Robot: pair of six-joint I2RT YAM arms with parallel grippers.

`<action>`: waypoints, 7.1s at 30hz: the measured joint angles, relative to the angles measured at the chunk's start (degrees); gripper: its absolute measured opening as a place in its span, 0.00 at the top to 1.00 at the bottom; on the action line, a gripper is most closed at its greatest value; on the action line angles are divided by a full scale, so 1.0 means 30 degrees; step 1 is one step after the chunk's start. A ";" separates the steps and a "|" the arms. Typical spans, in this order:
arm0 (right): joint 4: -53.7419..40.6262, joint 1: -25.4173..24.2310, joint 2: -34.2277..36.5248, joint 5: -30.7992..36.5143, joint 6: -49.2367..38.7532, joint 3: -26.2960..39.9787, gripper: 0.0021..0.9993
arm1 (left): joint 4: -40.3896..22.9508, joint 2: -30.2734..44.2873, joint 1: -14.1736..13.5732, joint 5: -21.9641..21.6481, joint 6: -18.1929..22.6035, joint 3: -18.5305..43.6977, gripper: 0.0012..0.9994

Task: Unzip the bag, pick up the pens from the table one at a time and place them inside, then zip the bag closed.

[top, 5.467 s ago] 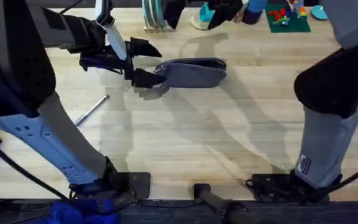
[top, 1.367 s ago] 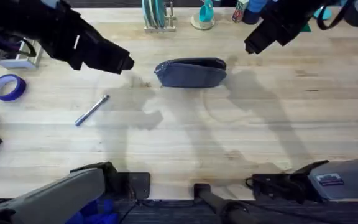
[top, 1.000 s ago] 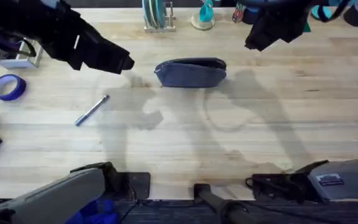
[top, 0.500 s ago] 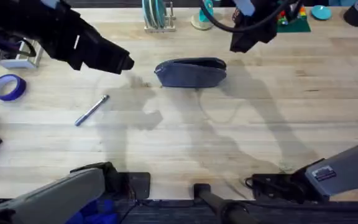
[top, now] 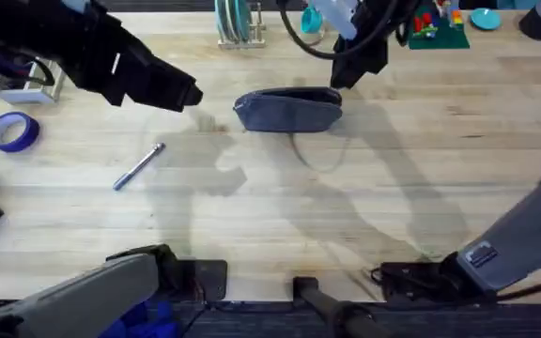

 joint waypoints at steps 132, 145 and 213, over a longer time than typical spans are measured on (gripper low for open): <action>-0.2991 -0.0058 -0.8042 -0.1671 0.8509 -0.0007 0.00 | -0.0204 0.0000 0.0000 0.0000 0.0000 0.0000 0.00; -0.4957 -0.0058 -0.8049 0.0380 1.2395 -0.0015 0.00 | -0.0255 0.0000 0.0000 0.0000 -0.0007 0.0000 0.00; -0.3521 -0.1377 -1.3331 0.1709 1.4307 -0.5763 0.00 | -0.0401 0.0000 0.0000 -0.8626 -0.4998 -0.0145 0.00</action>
